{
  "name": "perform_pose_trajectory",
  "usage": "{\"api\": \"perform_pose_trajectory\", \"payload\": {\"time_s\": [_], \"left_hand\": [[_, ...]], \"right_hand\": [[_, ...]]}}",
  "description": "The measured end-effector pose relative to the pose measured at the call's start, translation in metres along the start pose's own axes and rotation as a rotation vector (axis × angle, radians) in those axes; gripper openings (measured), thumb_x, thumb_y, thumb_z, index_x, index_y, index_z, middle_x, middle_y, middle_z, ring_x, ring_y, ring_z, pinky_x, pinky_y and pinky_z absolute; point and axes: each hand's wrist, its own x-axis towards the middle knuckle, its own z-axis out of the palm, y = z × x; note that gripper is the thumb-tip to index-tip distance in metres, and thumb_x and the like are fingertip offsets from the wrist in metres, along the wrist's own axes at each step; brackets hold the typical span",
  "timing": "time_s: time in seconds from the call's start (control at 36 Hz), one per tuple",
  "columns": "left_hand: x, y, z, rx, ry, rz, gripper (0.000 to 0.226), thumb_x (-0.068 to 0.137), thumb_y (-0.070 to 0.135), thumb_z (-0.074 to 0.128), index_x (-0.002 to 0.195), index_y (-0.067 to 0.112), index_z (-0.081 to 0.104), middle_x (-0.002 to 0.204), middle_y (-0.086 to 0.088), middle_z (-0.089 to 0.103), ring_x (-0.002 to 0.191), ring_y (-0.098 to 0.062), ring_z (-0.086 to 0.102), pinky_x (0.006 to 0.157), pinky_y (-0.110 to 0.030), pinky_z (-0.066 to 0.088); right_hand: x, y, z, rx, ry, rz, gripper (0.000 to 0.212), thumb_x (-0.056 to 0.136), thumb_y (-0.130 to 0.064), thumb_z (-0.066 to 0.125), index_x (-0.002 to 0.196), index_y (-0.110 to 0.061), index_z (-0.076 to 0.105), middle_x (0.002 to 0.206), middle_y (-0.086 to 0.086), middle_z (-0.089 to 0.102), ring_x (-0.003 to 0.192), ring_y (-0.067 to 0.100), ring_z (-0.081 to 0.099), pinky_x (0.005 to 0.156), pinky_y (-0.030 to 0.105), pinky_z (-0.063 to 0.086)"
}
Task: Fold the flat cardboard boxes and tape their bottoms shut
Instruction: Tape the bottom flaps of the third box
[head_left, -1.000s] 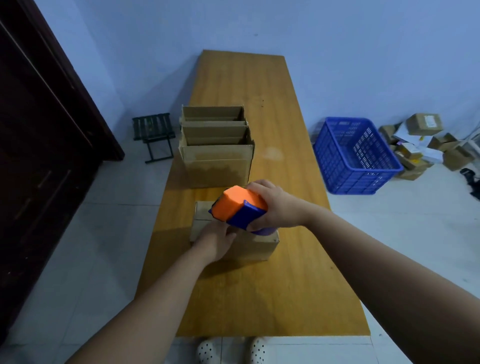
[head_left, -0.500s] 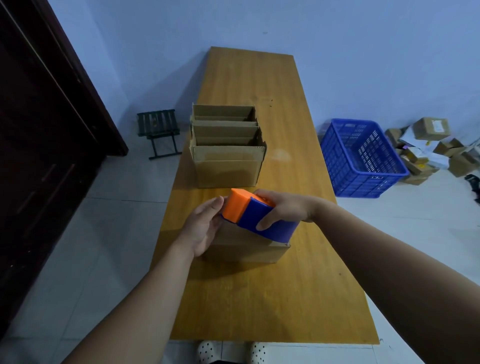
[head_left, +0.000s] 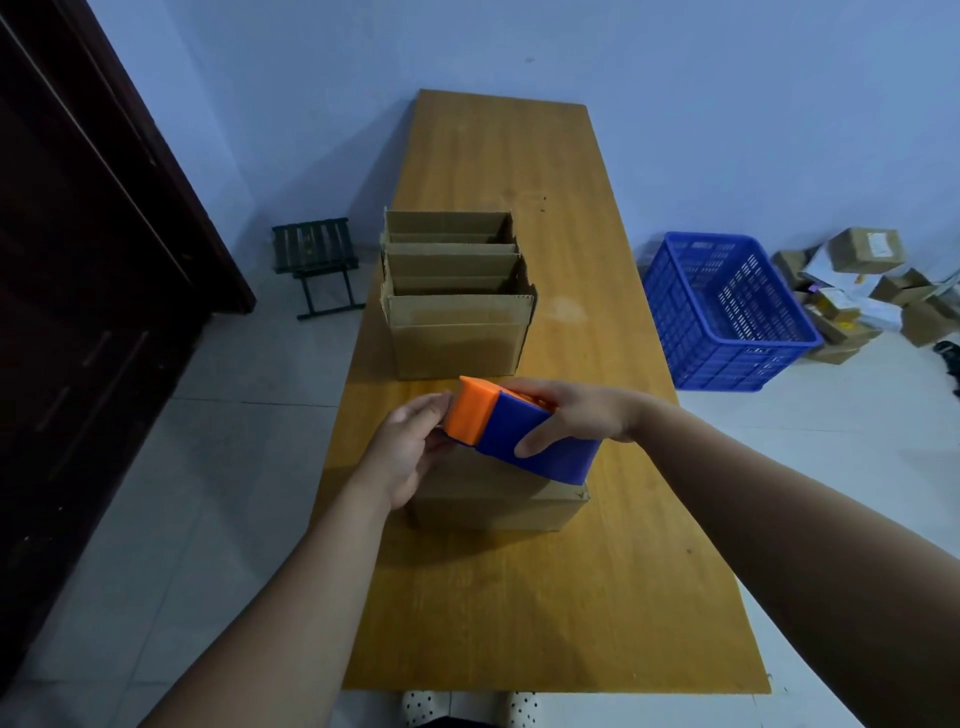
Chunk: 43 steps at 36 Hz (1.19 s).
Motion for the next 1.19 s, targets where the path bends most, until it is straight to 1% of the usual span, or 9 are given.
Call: {"api": "perform_pose_trajectory", "payload": {"time_s": [0.19, 0.39, 0.58, 0.81, 0.89, 0.97, 1.03, 1.11, 1.19], "left_hand": [[0.002, -0.005, -0.007, -0.136, -0.051, -0.08, 0.059, 0.075, 0.042, 0.063, 0.123, 0.008, 0.056, 0.104, -0.012, 0.066, 0.104, -0.026, 0.062, 0.091, -0.039, 0.047], [0.002, -0.003, -0.005, -0.104, -0.096, -0.126, 0.037, 0.078, 0.039, 0.058, 0.108, 0.017, 0.064, 0.089, -0.004, 0.069, 0.092, -0.02, 0.063, 0.08, -0.034, 0.047], [0.001, 0.002, 0.001, 0.008, 0.017, -0.07, 0.021, 0.093, 0.036, 0.052, 0.1, 0.02, 0.063, 0.087, -0.005, 0.064, 0.088, -0.021, 0.057, 0.078, -0.032, 0.046], [-0.004, -0.003, 0.011, 0.014, 0.192, -0.067, 0.015, 0.095, 0.042, 0.048, 0.094, 0.029, 0.056, 0.099, -0.008, 0.063, 0.099, -0.027, 0.058, 0.096, -0.043, 0.046], [-0.006, -0.004, 0.012, 0.018, 0.229, -0.056, 0.031, 0.097, 0.049, 0.04, 0.095, 0.025, 0.06, 0.103, -0.007, 0.066, 0.102, -0.026, 0.061, 0.096, -0.043, 0.046], [-0.008, -0.003, 0.011, 0.007, 0.204, -0.064, 0.047, 0.087, 0.061, 0.04, 0.1, 0.021, 0.063, 0.107, -0.008, 0.068, 0.101, -0.024, 0.062, 0.094, -0.04, 0.047], [-0.01, -0.002, 0.01, 0.059, 0.167, -0.062, 0.049, 0.079, 0.061, 0.051, 0.104, 0.021, 0.063, 0.107, -0.01, 0.066, 0.102, -0.025, 0.061, 0.094, -0.04, 0.047], [-0.011, -0.002, 0.01, 0.088, 0.152, -0.073, 0.023, 0.092, 0.038, 0.054, 0.104, 0.02, 0.063, 0.107, -0.013, 0.066, 0.103, -0.026, 0.062, 0.093, -0.04, 0.048], [-0.01, -0.004, 0.01, 0.07, 0.172, -0.084, 0.016, 0.095, 0.028, 0.053, 0.103, 0.02, 0.063, 0.104, -0.01, 0.067, 0.099, -0.024, 0.062, 0.09, -0.038, 0.049]], "right_hand": [[0.002, -0.002, -0.002, 0.0, -0.021, 0.003, 0.074, 0.073, -0.035, 0.07, 0.14, -0.034, 0.038, 0.124, -0.004, 0.059, 0.111, 0.021, 0.06, 0.091, 0.043, 0.055], [0.004, -0.001, -0.006, 0.011, -0.048, 0.014, 0.07, 0.081, -0.027, 0.072, 0.141, -0.035, 0.037, 0.127, -0.003, 0.057, 0.113, 0.021, 0.058, 0.093, 0.041, 0.054], [0.004, 0.0, -0.004, 0.01, -0.035, 0.009, 0.074, 0.073, -0.036, 0.072, 0.14, -0.04, 0.04, 0.127, -0.005, 0.059, 0.112, 0.02, 0.059, 0.093, 0.042, 0.053], [0.003, -0.005, -0.001, -0.029, 0.007, 0.015, 0.072, 0.072, -0.042, 0.075, 0.136, -0.045, 0.043, 0.133, -0.006, 0.052, 0.115, 0.021, 0.056, 0.093, 0.042, 0.053], [0.0, -0.004, -0.001, -0.098, 0.079, 0.07, 0.069, 0.078, -0.04, 0.076, 0.136, -0.049, 0.039, 0.141, -0.003, 0.029, 0.125, 0.024, 0.039, 0.099, 0.042, 0.046], [-0.007, -0.007, 0.001, -0.137, 0.118, 0.078, 0.067, 0.084, -0.034, 0.071, 0.139, -0.047, 0.035, 0.133, -0.002, 0.025, 0.121, 0.02, 0.031, 0.095, 0.036, 0.041], [-0.007, -0.009, 0.001, -0.155, 0.13, 0.085, 0.067, 0.085, -0.037, 0.07, 0.14, -0.047, 0.034, 0.129, -0.003, 0.027, 0.12, 0.019, 0.032, 0.094, 0.035, 0.041], [-0.008, -0.012, 0.002, -0.143, 0.044, 0.056, 0.064, 0.082, -0.043, 0.07, 0.138, -0.042, 0.04, 0.126, -0.006, 0.048, 0.113, 0.018, 0.051, 0.094, 0.039, 0.049], [-0.012, -0.016, 0.004, -0.102, 0.029, 0.025, 0.058, 0.088, -0.03, 0.068, 0.139, -0.032, 0.041, 0.123, -0.001, 0.059, 0.11, 0.021, 0.059, 0.093, 0.043, 0.052]]}}
